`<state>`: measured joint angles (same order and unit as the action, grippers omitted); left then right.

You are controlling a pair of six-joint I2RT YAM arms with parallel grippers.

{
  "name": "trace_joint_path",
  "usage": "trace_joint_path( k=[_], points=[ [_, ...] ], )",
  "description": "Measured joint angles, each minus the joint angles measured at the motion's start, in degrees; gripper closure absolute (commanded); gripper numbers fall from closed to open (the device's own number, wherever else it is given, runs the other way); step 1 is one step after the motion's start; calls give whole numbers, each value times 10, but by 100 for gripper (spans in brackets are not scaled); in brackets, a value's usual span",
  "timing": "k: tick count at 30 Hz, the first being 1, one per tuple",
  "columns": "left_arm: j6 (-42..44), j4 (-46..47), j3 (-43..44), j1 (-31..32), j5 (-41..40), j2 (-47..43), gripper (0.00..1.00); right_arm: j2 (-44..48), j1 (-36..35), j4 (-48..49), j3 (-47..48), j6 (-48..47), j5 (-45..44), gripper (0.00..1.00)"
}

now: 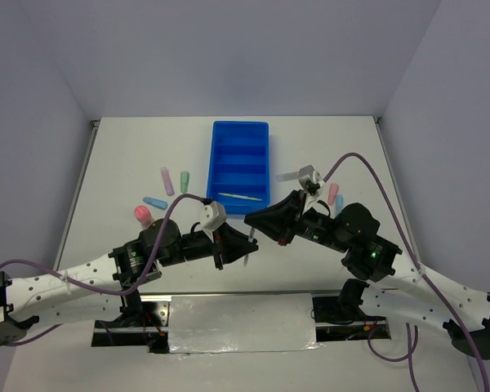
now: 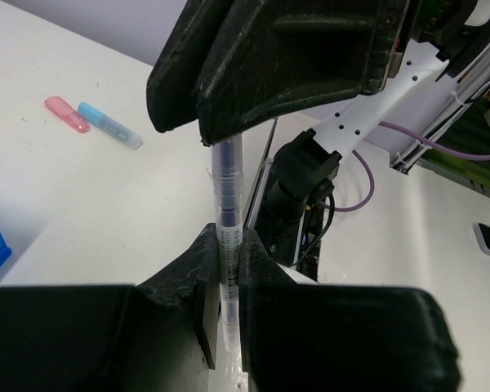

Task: Sort the stationery into containers
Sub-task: Close the pen cap on the pen.

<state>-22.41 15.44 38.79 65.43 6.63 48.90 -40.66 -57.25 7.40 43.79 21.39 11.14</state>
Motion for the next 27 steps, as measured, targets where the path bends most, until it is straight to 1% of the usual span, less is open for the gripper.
trace_joint_path(
  k=[5, 12, 15, 27],
  points=[
    [8, -38, 9, 0, 0, 0, 100, 2, 0, 29, -33, 5, -2, 100],
    [42, -130, 37, 0, 0, 0, 100, 14, 0, 118, -109, 31, -6, 100],
    [52, -158, 50, -1, 0, 0, 100, 15, 0, 148, -127, 42, -8, 100],
    [89, -250, 88, -5, 0, 2, 100, -22, 0, 295, -191, 86, -4, 100]
  ],
)
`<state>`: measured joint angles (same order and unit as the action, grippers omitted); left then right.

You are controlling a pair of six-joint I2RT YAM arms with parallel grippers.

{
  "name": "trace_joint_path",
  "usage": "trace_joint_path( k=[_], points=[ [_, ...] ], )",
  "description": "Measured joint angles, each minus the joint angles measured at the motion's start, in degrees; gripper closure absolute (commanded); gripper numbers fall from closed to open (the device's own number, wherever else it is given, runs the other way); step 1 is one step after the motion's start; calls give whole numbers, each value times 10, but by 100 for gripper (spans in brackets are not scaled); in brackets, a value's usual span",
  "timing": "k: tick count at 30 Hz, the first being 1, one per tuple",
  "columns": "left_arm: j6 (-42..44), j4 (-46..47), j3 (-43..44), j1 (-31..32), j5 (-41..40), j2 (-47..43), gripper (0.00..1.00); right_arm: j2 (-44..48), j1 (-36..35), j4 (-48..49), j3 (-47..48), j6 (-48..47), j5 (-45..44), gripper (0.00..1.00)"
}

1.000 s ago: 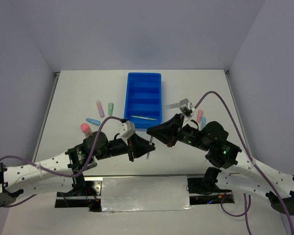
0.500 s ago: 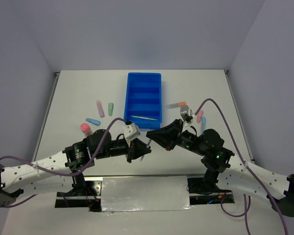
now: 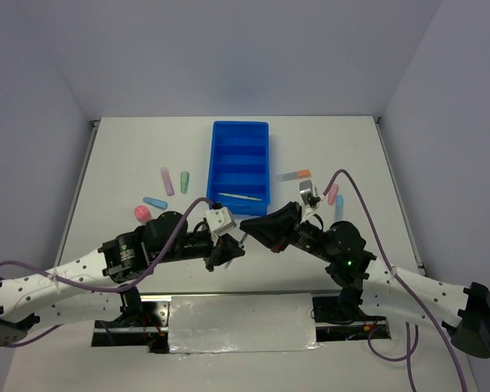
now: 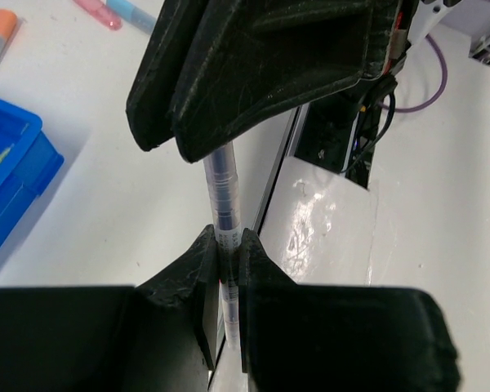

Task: Sort the stationery into containers
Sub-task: Close the pen cap on the pen.

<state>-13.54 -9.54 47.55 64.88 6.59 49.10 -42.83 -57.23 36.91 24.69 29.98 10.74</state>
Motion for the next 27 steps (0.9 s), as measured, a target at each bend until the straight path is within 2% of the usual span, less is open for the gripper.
trace_joint_path(
  k=[13, 23, 25, 26, 27],
  points=[
    [16, -112, 50, -22, -9, 21, 100, -82, -7, 119, -29, 30, -21, 100],
    [10, -124, 54, -112, 88, 34, 100, -125, -8, 149, -28, 33, -72, 100],
    [9, -120, 54, -114, 98, 33, 100, -123, -9, 147, -23, 34, -73, 95],
    [6, -112, 50, -115, 101, 33, 100, -117, -10, 136, -18, 34, -73, 83],
    [0, -92, 40, -115, 103, 29, 100, -105, -10, 113, -12, 33, -75, 74]
  ],
)
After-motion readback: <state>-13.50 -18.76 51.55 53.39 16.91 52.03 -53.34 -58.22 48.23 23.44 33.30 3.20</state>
